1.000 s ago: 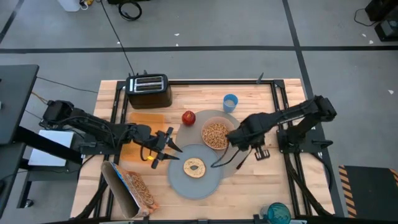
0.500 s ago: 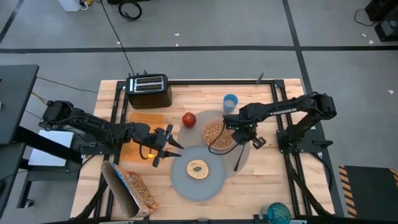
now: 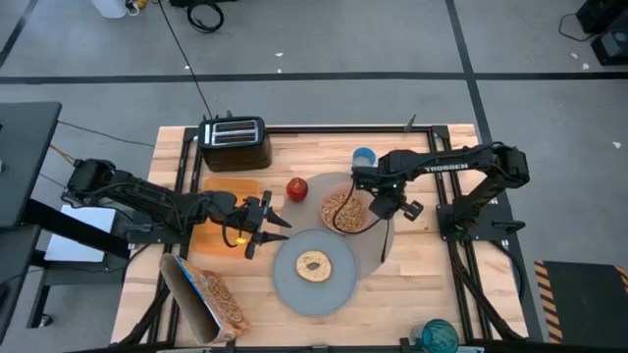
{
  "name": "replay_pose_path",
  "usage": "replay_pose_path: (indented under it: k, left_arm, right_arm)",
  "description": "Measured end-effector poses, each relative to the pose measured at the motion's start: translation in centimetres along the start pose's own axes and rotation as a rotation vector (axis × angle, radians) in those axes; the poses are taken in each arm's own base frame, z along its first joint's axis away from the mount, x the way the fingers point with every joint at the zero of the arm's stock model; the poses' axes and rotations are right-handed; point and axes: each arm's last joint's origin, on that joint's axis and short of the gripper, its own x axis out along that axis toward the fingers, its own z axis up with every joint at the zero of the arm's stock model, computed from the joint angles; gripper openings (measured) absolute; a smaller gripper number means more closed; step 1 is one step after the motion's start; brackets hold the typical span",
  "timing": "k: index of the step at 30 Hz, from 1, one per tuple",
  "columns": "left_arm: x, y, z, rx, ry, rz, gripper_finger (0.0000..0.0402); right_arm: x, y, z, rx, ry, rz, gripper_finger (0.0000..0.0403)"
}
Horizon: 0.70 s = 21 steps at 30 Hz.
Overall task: Arrange a breakfast setting
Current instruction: Put the spoon from the blue glass on the table mat
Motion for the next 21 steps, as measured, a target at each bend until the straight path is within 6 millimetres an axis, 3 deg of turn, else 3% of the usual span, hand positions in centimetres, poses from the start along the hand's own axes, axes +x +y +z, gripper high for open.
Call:
replay_pose_path:
  k: [11, 21]
  left_arm:
    - [0.0, 0.0, -0.1, 0.002, 0.01, 0.001, 0.0155]
    - [0.0, 0.0, -0.1, 0.007, 0.012, 0.001, 0.0155]
  right_arm:
    - [3.1, -1.1, -0.2, -0.139, -0.069, -0.128, 0.0022]
    - [4.3, -1.2, 0.1, -0.069, -0.022, -0.224, 0.0046]
